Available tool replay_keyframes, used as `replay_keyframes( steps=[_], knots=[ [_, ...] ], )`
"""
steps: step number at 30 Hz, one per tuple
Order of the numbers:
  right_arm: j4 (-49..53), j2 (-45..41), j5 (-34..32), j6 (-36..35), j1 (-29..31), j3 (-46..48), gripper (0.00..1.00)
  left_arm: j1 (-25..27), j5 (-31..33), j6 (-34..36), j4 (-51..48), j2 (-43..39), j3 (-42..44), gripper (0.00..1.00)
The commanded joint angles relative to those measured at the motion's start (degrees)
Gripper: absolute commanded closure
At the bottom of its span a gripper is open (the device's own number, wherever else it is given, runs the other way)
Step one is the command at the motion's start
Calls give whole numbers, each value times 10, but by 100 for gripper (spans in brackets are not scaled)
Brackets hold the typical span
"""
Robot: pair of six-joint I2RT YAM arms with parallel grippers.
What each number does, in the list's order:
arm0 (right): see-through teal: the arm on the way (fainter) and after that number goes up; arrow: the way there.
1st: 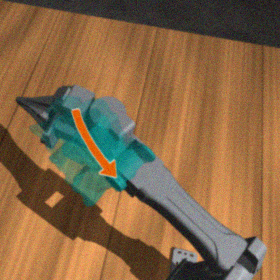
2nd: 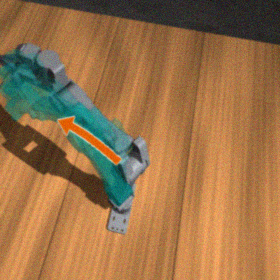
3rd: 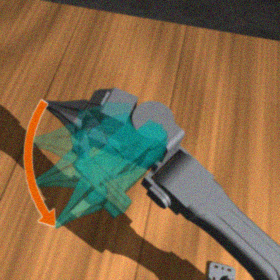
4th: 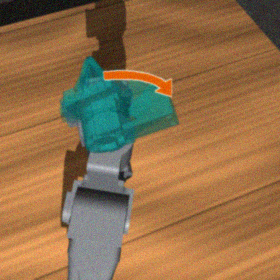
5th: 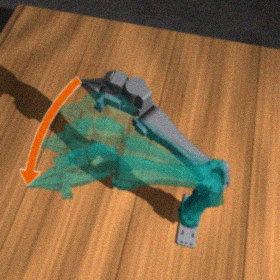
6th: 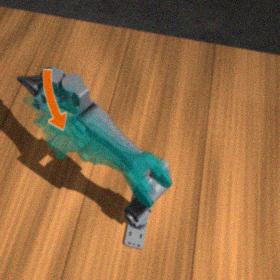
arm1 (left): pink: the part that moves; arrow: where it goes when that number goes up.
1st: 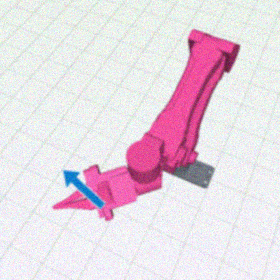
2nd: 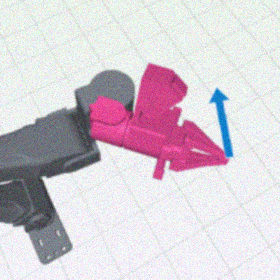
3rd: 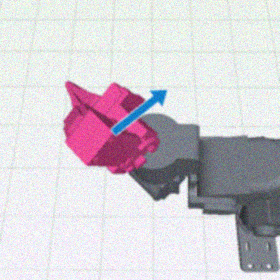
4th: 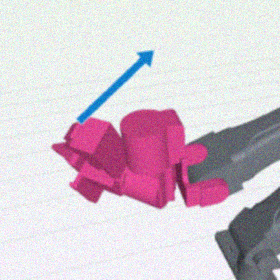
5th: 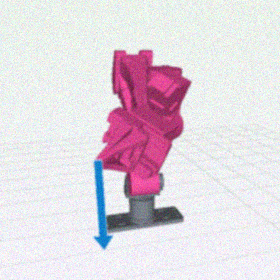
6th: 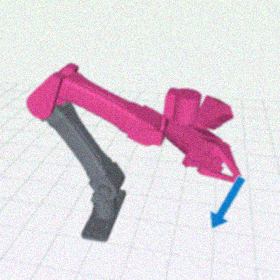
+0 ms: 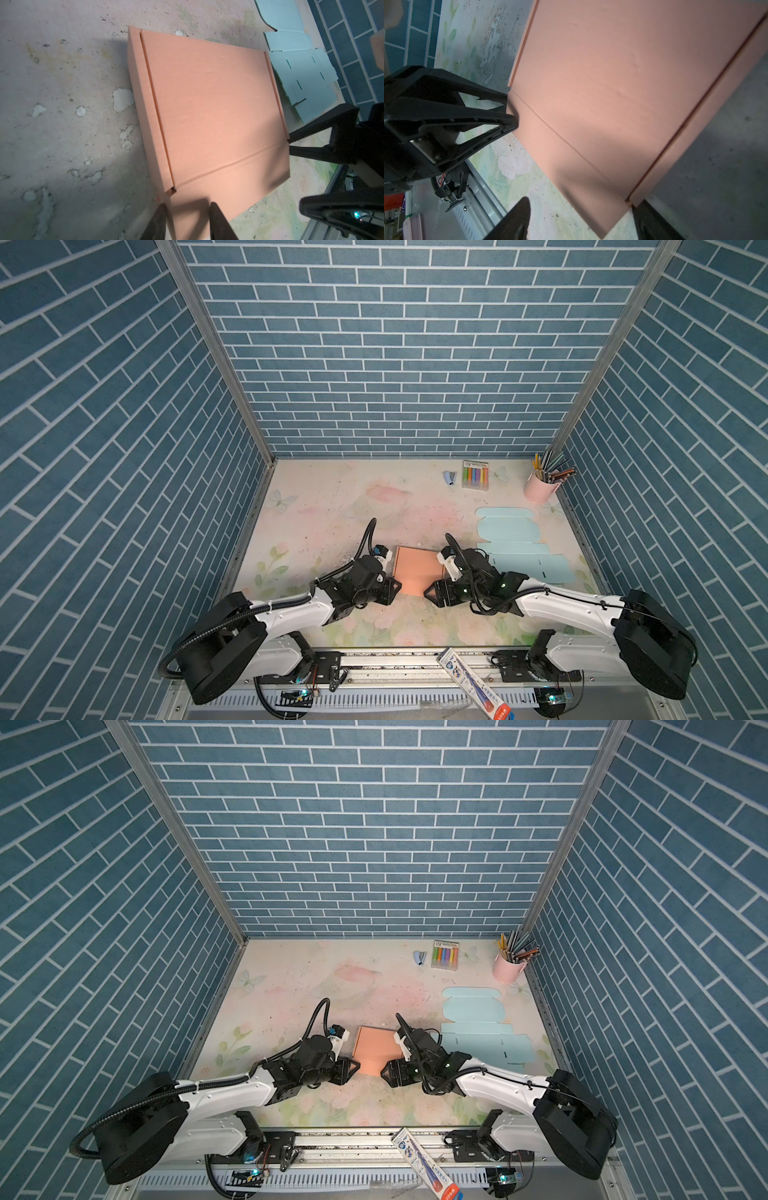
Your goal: Fold the paper box
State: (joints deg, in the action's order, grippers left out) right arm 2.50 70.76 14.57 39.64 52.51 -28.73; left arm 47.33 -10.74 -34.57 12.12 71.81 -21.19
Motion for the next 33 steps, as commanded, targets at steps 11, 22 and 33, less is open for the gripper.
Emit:
replay_keyframes(
  steps=[11, 22, 33],
  knots=[
    [2, -36, -17, 40, 6, 33, 22, 10, -5, -11, 22, 5, -5, 66],
    [1, -29, -19, 32, 11, 26, 25, 11, -3, -10, 23, 6, -3, 66],
    [6, -12, -35, 19, 11, 14, 25, 11, -4, -10, 37, 21, -4, 67]
  ],
)
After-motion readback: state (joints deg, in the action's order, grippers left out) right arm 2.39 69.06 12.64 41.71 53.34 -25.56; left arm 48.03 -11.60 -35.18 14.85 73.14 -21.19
